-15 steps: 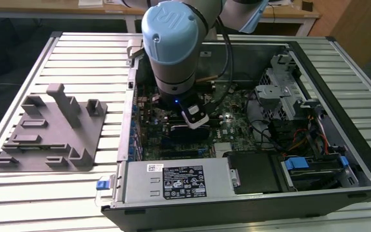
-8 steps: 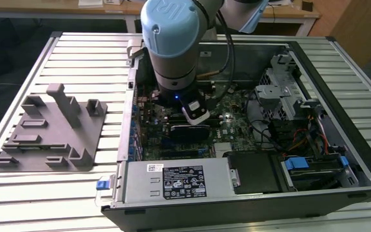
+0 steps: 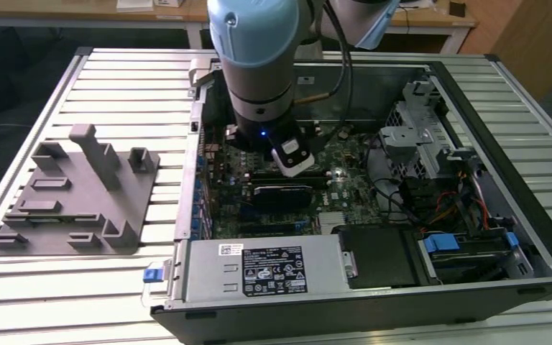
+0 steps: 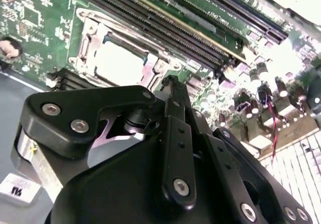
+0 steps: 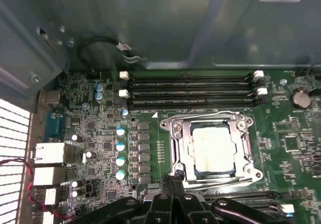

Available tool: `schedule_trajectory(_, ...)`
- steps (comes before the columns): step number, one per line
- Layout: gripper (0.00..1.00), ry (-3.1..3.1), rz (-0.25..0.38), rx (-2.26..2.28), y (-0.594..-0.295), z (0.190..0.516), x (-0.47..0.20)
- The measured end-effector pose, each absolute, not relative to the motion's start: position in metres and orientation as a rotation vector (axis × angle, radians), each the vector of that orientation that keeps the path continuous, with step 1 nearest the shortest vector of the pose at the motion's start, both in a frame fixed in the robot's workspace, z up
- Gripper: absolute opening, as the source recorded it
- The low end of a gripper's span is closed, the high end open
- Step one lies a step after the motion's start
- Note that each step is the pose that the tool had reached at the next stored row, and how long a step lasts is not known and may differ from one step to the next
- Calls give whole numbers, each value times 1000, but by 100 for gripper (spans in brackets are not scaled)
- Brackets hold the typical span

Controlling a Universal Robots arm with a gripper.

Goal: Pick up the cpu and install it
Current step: 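Install the second cpu locking lever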

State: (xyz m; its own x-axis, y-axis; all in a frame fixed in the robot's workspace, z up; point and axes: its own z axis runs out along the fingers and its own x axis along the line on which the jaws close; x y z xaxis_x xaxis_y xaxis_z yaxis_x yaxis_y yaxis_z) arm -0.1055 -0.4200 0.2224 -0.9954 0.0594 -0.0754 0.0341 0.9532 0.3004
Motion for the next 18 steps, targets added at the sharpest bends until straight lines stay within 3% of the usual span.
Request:
schedule_trajectory(5,11,3023,448,76,-418,230,-104)
schedule_trajectory(18,11,3033,326,103,-412,231,-86)
